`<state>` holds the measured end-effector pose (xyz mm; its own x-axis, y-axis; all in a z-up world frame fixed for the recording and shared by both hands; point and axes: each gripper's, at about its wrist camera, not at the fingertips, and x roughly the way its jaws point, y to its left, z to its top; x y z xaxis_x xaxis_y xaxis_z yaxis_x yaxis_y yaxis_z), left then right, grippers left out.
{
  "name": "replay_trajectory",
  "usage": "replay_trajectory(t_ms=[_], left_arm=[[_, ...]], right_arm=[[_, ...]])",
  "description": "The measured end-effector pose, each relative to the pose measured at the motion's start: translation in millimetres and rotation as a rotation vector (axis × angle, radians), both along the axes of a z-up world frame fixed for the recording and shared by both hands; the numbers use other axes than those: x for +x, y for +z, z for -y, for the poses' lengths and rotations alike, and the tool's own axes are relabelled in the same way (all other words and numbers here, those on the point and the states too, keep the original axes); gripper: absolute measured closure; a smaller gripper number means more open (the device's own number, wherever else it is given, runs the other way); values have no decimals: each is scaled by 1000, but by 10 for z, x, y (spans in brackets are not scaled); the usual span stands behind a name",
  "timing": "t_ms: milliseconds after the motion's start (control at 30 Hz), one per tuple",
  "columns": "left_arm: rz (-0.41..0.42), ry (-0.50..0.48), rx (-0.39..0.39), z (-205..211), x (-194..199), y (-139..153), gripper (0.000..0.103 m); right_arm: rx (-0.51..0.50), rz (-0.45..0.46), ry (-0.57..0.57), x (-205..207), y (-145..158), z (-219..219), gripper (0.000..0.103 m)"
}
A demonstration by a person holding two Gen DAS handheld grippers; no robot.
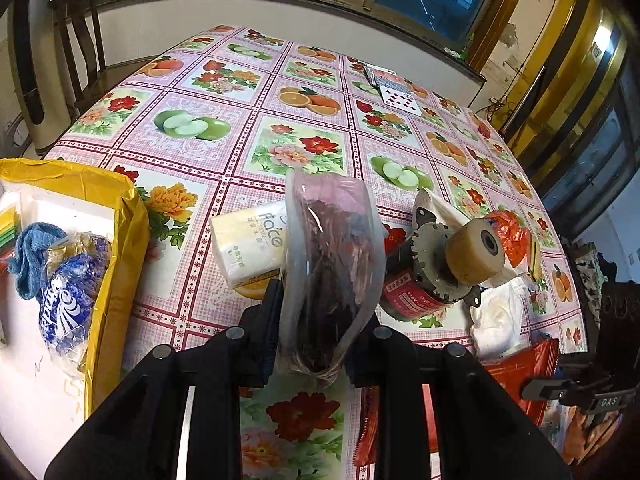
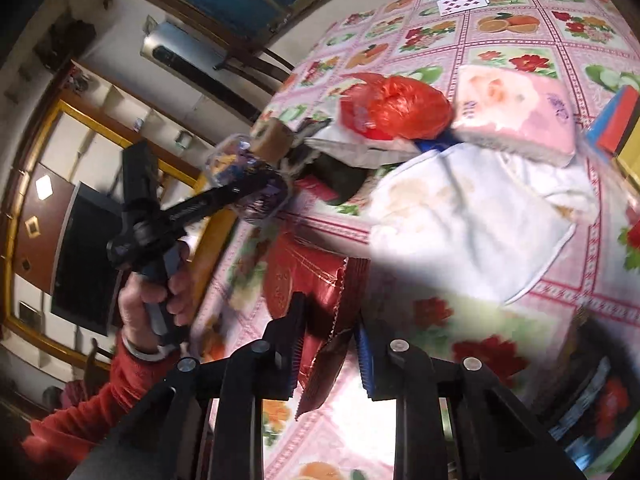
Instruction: Organize soft objects
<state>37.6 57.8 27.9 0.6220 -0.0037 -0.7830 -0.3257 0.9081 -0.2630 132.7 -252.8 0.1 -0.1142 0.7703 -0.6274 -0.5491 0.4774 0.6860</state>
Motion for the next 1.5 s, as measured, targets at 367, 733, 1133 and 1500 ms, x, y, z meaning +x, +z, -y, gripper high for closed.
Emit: replay_trajectory(t_ms=[367,733,1133,1500], left_arm=[[9,-5,11,44,-218,30,80],[57,17,-16,-44,-419,166,80],[58,26,-35,-106,-536,113,80],[52,16,-38,-94,-550,-50,79]], right_arm=[[269,-188,-78,-269,-44,67,87],[477,-285,-56,-421,206,-222,92],[291,-263,-74,-449,22,-576,51],[173,-376,115,-657,-369,-1070,35]])
